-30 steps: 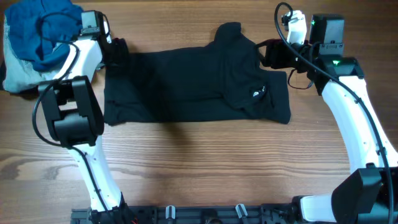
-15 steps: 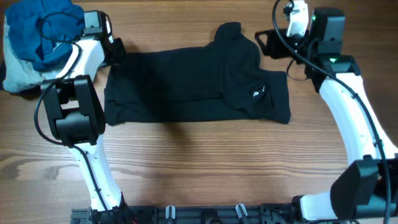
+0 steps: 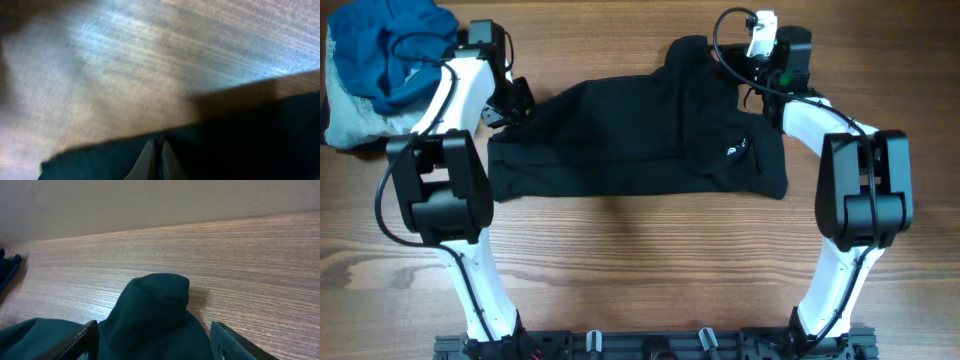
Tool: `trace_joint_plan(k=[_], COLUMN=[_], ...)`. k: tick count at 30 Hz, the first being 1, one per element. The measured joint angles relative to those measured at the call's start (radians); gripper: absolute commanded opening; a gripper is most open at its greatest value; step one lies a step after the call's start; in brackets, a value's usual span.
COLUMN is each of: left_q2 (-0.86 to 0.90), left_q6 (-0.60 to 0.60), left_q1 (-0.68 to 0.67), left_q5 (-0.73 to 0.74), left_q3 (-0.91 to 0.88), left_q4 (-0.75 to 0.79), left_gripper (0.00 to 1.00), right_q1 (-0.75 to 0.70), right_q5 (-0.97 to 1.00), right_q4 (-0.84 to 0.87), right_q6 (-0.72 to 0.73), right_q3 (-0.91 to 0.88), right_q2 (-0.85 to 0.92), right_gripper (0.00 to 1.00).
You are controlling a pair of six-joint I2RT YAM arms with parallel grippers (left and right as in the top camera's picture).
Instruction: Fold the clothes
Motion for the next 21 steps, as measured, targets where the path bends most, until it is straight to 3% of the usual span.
trace_joint_plan(k=[10,15,18,21], left_q2=[-0.025,-0.025,-0.025,-0.025], left_q6=[-0.059,-0.064,-0.068,-0.068], left_q1=[0.001,0.001,0.001,0.001], left_q5=[0.0,0.0,0.0,0.0], left_q3=[0.0,0.0,0.0,0.0], left_q4=[-0.08,-0.084,-0.087,-0.088], left_gripper=[0.04,0.04,0.04,0.04], right_q1=[0.0,0.001,-0.013,-0.033], right_q5=[0.034,0.043,0.049,0.058], right_q4=[0.096,-0.056,-0.162,-0.203], right_q6=[0.051,0.068,0.073,0.078], right_q3=[0.0,0.008,0.013,0.014], right_q2=[0.001,0.006,0.011,0.013], right_gripper=[0.68,0.6,0.5,0.49])
